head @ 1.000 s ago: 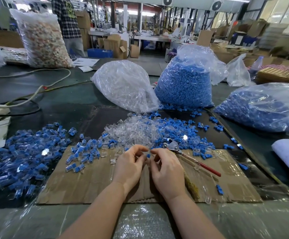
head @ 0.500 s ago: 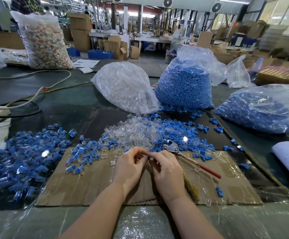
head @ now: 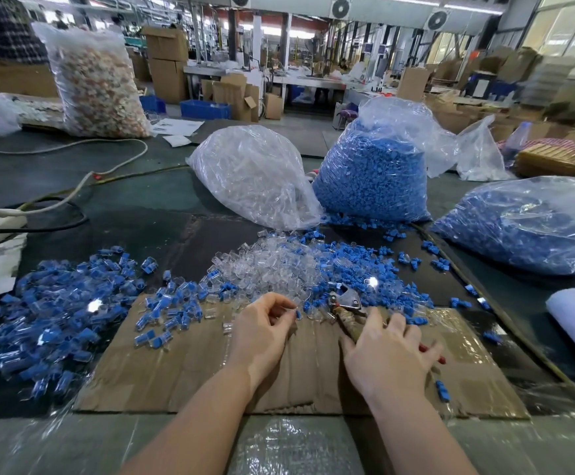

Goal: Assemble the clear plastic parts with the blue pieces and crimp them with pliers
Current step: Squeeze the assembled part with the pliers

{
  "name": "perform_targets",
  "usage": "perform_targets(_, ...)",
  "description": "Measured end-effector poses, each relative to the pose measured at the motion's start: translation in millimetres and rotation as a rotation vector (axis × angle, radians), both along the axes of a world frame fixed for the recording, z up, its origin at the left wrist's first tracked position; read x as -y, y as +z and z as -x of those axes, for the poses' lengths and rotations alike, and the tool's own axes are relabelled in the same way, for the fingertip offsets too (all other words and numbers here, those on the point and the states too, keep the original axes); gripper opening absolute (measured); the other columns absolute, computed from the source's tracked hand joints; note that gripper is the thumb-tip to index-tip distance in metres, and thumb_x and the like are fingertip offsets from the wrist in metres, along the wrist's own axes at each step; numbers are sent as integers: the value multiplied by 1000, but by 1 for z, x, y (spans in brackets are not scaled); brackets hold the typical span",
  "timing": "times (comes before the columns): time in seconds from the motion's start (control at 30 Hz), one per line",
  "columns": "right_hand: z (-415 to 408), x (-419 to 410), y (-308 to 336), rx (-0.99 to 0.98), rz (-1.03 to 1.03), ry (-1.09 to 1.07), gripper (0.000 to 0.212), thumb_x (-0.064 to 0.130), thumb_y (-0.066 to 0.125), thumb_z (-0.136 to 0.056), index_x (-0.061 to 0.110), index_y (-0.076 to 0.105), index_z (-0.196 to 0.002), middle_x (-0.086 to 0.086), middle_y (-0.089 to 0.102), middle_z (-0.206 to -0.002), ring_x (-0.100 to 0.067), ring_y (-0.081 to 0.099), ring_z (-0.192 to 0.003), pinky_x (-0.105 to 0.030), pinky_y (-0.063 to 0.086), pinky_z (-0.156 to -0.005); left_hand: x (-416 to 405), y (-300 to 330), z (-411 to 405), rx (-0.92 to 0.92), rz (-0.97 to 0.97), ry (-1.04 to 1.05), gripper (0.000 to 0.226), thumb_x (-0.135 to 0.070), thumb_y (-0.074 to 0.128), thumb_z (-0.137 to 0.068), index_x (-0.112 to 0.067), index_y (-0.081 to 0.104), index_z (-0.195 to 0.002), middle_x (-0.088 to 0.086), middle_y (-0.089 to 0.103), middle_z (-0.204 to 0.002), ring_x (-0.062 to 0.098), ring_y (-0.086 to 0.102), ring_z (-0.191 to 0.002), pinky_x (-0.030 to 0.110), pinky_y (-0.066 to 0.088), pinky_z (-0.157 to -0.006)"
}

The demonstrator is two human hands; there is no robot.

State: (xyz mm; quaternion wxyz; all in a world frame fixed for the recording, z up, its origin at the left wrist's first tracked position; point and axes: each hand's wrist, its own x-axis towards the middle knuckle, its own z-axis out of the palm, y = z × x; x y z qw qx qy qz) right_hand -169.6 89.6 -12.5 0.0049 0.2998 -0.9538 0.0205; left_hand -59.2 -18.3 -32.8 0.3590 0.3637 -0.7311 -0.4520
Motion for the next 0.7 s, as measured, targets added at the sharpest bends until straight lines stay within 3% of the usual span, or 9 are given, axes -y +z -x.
perform_targets(0.1,-1,-1,2,-52,-13,34,57,45,39,-96,21,22,-145,-9,33,-147,-30,32,-133,-58,16,-109,0,1,0,-10,-17,-1,20,-7,64,-85,-26,62,-78,-8,61,-70,-7,53,-60,5,40,-57)
perform_targets(0.2,-3,-2,5,-124,-24,94,37,34,39,-98,17,38,-130,-10,44,-135,-28,43,-120,-43,35,-100,0,2,0,-10,-32,-16,20,-6,63,-85,-25,62,-79,-8,61,-72,-10,55,-62,5,41,-58)
perform_targets(0.27,-2,-2,11,-133,-10,130,26,33,37,-99,16,44,-118,-9,49,-125,-26,47,-112,-34,42,-89,0,2,0,-5,-40,-22,20,-6,63,-86,-25,61,-80,-6,62,-74,-8,55,-63,5,41,-59)
perform_targets(0.37,1,-2,23,-110,29,208,27,37,31,-100,16,45,-111,-8,51,-117,-25,49,-106,-32,44,-86,3,3,1,-34,-91,-9,19,-6,63,-86,-24,62,-80,-2,63,-76,3,57,-70,7,43,-60)
perform_targets(0.43,3,-1,34,39,97,284,34,41,25,-101,15,47,-106,-8,54,-110,-25,50,-102,-35,44,-88,7,6,2,-99,-187,-2,17,-4,62,-86,-21,63,-82,5,65,-78,16,63,-75,15,49,-64)
perform_targets(0.5,0,1,44,293,196,356,38,42,25,-101,13,49,-96,-5,56,-97,-21,52,-90,-34,43,-78,10,12,4,-177,-288,0,13,-3,62,-86,-16,64,-85,11,67,-82,27,65,-79,31,53,-70)
perform_targets(0.53,-2,2,49,415,251,376,38,41,27,-101,12,49,-90,-3,55,-88,-18,51,-79,-31,41,-68,12,14,5,-196,-310,2,11,-3,62,-86,-14,65,-87,11,67,-82,25,65,-76,32,53,-68)
perform_targets(0.6,-5,3,57,608,331,388,37,38,31,-101,14,45,-77,1,46,-69,-12,41,-59,-26,31,-53,14,18,6,-209,-307,4,9,-4,62,-86,-11,66,-89,6,67,-77,7,61,-60,17,46,-55)
perform_targets(0.7,-6,1,61,795,335,390,34,35,39,-100,16,42,-72,6,37,-57,-7,32,-44,-19,25,-44,15,23,8,-223,-348,5,9,-5,62,-87,-14,65,-86,6,67,-77,-5,50,-43,8,36,-43)
